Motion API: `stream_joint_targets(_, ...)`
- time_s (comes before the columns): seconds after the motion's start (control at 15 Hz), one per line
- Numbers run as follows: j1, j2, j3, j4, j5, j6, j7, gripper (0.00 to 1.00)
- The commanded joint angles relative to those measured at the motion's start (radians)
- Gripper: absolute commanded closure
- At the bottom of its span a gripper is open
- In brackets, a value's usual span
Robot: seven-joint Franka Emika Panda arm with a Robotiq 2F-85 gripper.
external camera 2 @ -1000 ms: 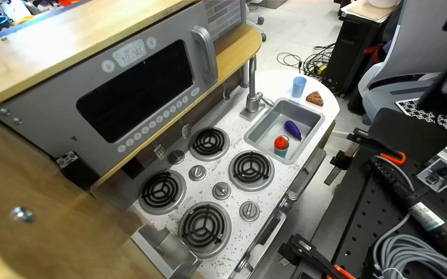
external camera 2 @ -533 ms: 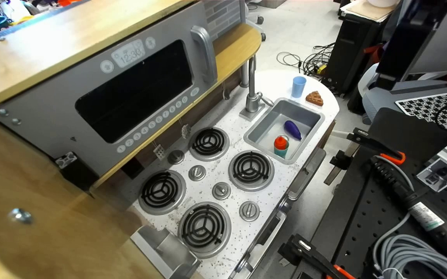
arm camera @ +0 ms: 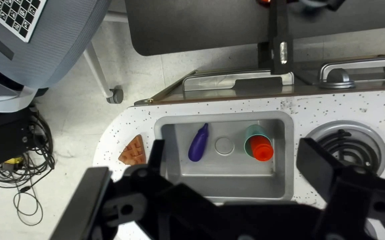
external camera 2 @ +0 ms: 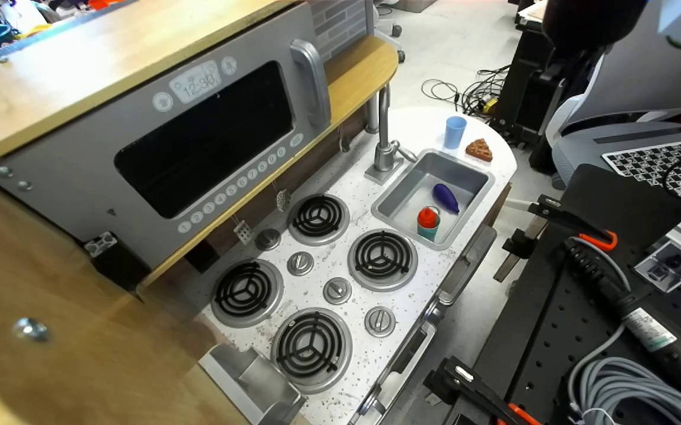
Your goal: Pick up the sauce bottle from the sink and put it on the stove
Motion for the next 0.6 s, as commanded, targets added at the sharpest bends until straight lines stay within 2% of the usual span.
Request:
stream_joint_targets(0.0, 0.048, 0.174, -0.051, 0.124, -0.033, 0.068, 0.056, 0.00)
stream_joint_targets(0.27, 0.111, 0.316, -0.108, 0.221, -0.019, 0.127, 0.070, 0.00)
stream_joint_targets(0.53, 0.164, 0.438, -0.128, 0.306, 0.029, 0.156, 0.049, 0.00)
